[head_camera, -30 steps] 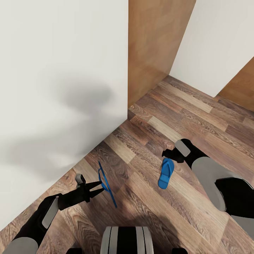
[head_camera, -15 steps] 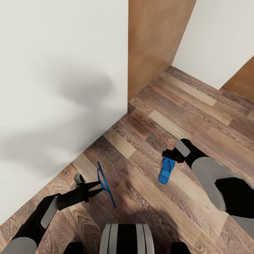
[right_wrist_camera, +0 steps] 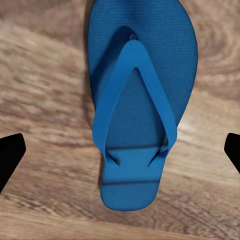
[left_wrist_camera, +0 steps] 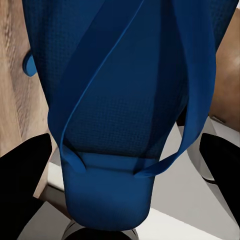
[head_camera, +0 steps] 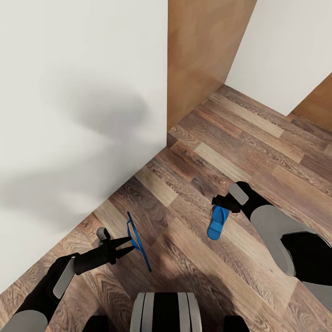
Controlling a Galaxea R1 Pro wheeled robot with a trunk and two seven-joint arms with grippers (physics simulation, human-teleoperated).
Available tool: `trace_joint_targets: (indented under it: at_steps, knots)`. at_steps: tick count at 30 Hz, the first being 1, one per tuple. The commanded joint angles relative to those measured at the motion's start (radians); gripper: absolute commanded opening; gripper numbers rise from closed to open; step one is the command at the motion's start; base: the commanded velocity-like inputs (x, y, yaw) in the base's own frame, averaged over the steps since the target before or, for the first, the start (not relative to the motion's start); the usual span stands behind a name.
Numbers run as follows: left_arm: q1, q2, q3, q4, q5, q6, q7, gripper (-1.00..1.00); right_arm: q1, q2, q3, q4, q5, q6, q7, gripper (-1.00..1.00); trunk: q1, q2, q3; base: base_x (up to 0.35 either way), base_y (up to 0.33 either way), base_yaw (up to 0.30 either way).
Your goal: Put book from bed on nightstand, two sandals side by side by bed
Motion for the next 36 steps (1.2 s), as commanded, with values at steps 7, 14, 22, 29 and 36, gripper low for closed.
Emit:
trace_joint_targets:
  at_steps: [7, 14, 22, 29, 36]
  knots:
    - [0.000, 0.000, 0.000, 0.000, 0.002, 0.007, -0.002, -1.00, 0.000, -0.002, 0.004, -0.001, -0.011, 0.003, -0.008, 1.00, 0.000, 0.000, -0.001, 0.000, 0.000, 0.000]
    - [0.000, 0.000, 0.000, 0.000, 0.002, 0.007, -0.002, -1.00, 0.000, -0.002, 0.003, -0.001, -0.011, 0.003, -0.008, 1.00, 0.001, -0.001, -0.012, 0.000, 0.000, 0.000]
    - [0.000, 0.000, 0.000, 0.000, 0.001, 0.006, -0.002, -1.00, 0.000, -0.002, 0.004, -0.001, -0.011, 0.003, -0.008, 1.00, 0.005, -0.003, -0.043, 0.000, 0.000, 0.000]
    - [0.000, 0.000, 0.000, 0.000, 0.001, 0.006, -0.002, -1.00, 0.000, -0.002, 0.005, -0.002, -0.011, 0.003, -0.008, 1.00, 0.007, -0.004, -0.062, 0.000, 0.000, 0.000]
    - [0.000, 0.000, 0.000, 0.000, 0.000, 0.006, -0.002, -1.00, 0.000, -0.002, 0.007, -0.002, -0.012, 0.003, -0.008, 1.00, 0.007, -0.004, -0.062, 0.000, 0.000, 0.000]
